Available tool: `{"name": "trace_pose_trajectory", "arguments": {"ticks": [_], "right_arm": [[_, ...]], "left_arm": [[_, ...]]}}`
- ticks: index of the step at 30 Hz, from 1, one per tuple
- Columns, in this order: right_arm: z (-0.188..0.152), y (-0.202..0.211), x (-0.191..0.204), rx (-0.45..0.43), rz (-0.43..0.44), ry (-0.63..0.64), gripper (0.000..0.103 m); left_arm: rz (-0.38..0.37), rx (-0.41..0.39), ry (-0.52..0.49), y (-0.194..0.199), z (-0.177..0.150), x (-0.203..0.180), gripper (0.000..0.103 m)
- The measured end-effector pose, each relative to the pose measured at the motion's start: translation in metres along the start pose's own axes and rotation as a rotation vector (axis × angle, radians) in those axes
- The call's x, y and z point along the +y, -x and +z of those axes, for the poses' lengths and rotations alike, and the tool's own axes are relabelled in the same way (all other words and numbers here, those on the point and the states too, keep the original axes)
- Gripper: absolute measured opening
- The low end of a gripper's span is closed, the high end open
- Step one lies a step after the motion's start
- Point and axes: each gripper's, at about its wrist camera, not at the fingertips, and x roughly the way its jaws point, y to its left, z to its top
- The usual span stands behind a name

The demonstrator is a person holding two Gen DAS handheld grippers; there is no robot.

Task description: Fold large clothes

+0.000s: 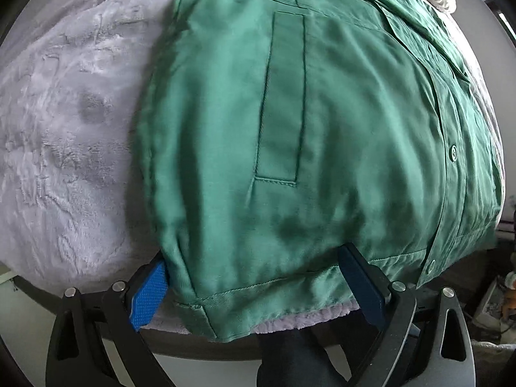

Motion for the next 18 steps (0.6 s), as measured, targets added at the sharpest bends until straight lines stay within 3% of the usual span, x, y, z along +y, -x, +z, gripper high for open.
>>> {"name": "trace_pose_trajectory", "arguments": {"ticks": [3, 6, 8, 10, 11, 12, 13, 14, 18], "right_arm": [[-0.003, 0.0, 0.018, 0.033, 0.198, 0.048, 0.103], [0.0, -0.007, 0.015, 0.054, 0.108, 0.046, 0.103], [0.0, -0.013, 0.005, 0.075, 0.04, 0.024, 0.103], [-0.004, -0.018, -0.003, 0.078, 0.008, -0.008, 0.097], [-0.006, -0.02, -0.005, 0.077, -0.001, -0.02, 0.087], [-0.009, -0.022, -0.005, 0.079, -0.024, -0.027, 0.065], [-0.01, -0.024, -0.005, 0.087, -0.035, -0.017, 0.049], [-0.011, -0.026, -0.002, 0.088, -0.029, 0.0, 0.011], [-0.009, -0.012, 0.024, 0.061, 0.097, 0.066, 0.011]], "left_arm": [[-0.05, 0.006, 0.038, -0.006, -0.003, 0.007, 0.098], [-0.064, 0.012, 0.049, -0.009, -0.004, 0.01, 0.097], [-0.044, 0.006, 0.029, -0.007, -0.006, 0.01, 0.086], [-0.035, -0.004, 0.011, -0.003, -0.01, 0.011, 0.065], [-0.04, -0.016, 0.009, 0.0, -0.011, 0.012, 0.055], [-0.043, -0.026, 0.006, 0.003, -0.013, 0.014, 0.033], [-0.074, -0.033, 0.008, 0.006, -0.014, 0.016, 0.024], [-0.109, -0.04, 0.022, 0.012, -0.014, 0.018, 0.023], [-0.218, -0.077, 0.056, 0.048, -0.009, 0.027, 0.021]]}}
